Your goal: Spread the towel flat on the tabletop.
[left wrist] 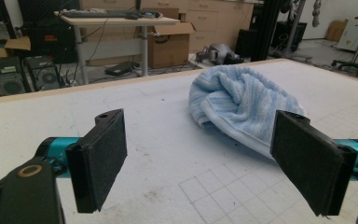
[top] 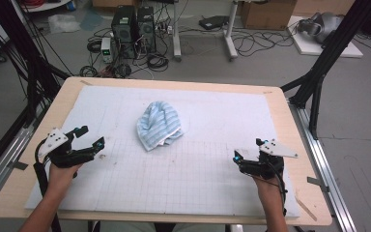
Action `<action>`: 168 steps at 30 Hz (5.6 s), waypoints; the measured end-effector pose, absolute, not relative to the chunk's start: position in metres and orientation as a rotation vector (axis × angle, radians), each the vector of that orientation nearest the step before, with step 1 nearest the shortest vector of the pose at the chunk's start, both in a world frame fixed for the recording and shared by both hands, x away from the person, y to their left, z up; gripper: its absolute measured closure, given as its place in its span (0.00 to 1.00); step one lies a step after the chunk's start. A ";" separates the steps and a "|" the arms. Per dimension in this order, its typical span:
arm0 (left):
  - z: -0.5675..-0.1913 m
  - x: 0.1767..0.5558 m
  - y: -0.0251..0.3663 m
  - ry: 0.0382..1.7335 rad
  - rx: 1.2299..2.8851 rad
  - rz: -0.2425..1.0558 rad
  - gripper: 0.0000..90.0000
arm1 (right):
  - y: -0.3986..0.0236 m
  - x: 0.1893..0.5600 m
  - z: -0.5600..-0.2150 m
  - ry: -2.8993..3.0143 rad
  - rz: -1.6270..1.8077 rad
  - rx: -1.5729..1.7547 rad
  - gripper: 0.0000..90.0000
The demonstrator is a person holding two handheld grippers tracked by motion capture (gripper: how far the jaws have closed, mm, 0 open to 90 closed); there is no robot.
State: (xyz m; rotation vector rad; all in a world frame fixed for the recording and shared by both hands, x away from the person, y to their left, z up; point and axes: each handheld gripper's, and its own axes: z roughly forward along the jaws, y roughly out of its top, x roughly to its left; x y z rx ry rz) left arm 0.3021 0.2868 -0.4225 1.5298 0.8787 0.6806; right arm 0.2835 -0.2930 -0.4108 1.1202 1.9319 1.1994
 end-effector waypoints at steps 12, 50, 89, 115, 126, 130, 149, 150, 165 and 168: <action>-0.425 0.311 0.280 0.889 1.528 0.652 0.21 | -0.298 0.282 -0.414 1.926 1.203 1.130 0.09; -0.394 0.359 0.232 0.909 1.587 0.555 0.20 | -0.281 0.276 -0.415 1.993 1.186 1.086 0.09; -0.435 0.414 0.156 0.959 1.956 0.393 0.87 | -0.279 0.277 -0.418 2.015 1.196 1.094 0.09; -0.380 0.354 0.204 0.741 1.667 0.299 0.89 | -0.276 0.276 -0.418 2.024 1.188 1.087 0.09; -0.368 0.369 0.171 0.667 1.667 0.279 0.89 | -0.271 0.278 -0.419 2.041 1.186 1.074 0.09; -0.370 0.383 0.142 0.666 1.692 0.262 0.89 | -0.272 0.279 -0.419 2.044 1.185 1.077 0.09; -0.407 0.435 0.091 0.931 1.818 0.318 0.35 | -0.278 0.277 -0.422 2.041 1.184 1.087 0.09; -0.406 0.431 0.094 0.914 1.815 0.320 0.35 | -0.278 0.277 -0.422 2.041 1.184 1.087 0.09; -0.426 0.400 0.129 0.951 1.909 0.497 0.27 | -0.272 0.278 -0.421 2.053 1.180 1.083 0.09; -0.435 0.403 0.123 0.948 1.973 0.519 0.26 | -0.271 0.279 -0.422 2.056 1.182 1.083 0.09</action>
